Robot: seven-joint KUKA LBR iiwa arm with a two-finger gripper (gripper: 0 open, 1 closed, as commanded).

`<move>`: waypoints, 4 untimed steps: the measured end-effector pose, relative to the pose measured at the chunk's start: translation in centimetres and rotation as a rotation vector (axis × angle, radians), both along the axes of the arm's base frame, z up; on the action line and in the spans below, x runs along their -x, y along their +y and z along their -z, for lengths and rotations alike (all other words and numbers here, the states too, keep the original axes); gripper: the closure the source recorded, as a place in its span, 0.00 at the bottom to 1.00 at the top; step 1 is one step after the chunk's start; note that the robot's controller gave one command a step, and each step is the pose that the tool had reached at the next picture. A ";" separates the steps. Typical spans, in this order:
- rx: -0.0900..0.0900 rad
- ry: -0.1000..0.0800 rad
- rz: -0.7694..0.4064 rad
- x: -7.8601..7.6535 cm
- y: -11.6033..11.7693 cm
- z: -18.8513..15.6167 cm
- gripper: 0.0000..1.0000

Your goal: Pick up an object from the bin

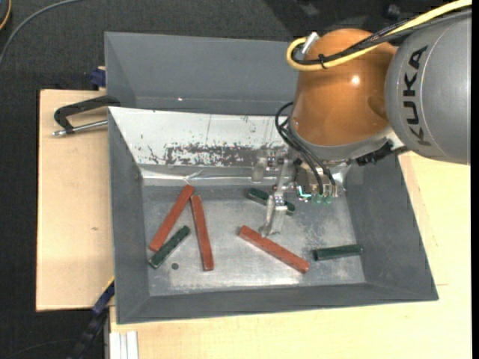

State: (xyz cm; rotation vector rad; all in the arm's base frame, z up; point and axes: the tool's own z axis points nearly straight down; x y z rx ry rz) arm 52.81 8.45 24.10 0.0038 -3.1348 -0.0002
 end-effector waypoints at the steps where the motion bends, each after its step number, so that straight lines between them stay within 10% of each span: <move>1: -0.002 -0.001 -0.401 0.4 1.5 16.9 0.00; 2: 0.000 -0.011 -0.583 -0.8 -5.7 17.0 0.00; 3: -0.003 -0.011 -0.586 -0.8 -5.4 17.0 1.00; 4: 0.001 -0.023 -0.560 -4.2 -5.9 1.6 1.00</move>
Offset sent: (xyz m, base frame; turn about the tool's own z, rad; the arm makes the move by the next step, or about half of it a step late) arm -0.0034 0.0145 -0.1668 -0.4007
